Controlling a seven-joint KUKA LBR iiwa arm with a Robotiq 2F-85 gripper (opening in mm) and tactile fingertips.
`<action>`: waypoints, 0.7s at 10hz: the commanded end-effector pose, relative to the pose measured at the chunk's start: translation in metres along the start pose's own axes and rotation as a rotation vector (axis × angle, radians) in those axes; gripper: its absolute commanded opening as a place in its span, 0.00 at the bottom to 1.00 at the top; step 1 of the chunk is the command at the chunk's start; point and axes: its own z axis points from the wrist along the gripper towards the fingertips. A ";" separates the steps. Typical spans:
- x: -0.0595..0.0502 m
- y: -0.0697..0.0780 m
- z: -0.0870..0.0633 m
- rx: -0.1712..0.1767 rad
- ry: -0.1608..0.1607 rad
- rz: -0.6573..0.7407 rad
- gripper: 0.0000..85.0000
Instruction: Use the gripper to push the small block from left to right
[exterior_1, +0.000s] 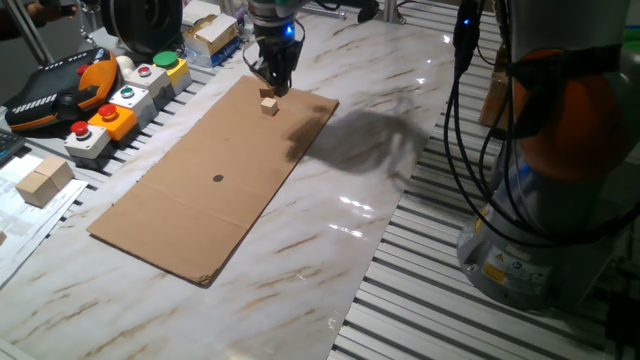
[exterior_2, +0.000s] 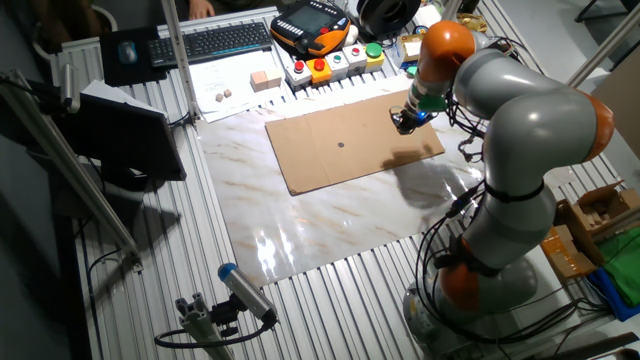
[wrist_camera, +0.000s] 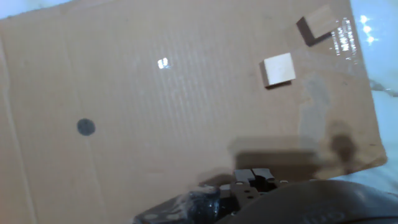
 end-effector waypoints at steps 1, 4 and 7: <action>-0.003 -0.003 0.000 0.008 0.004 0.008 0.01; -0.007 -0.014 0.007 0.019 0.006 0.071 0.01; -0.008 -0.026 0.008 0.015 0.001 0.068 0.01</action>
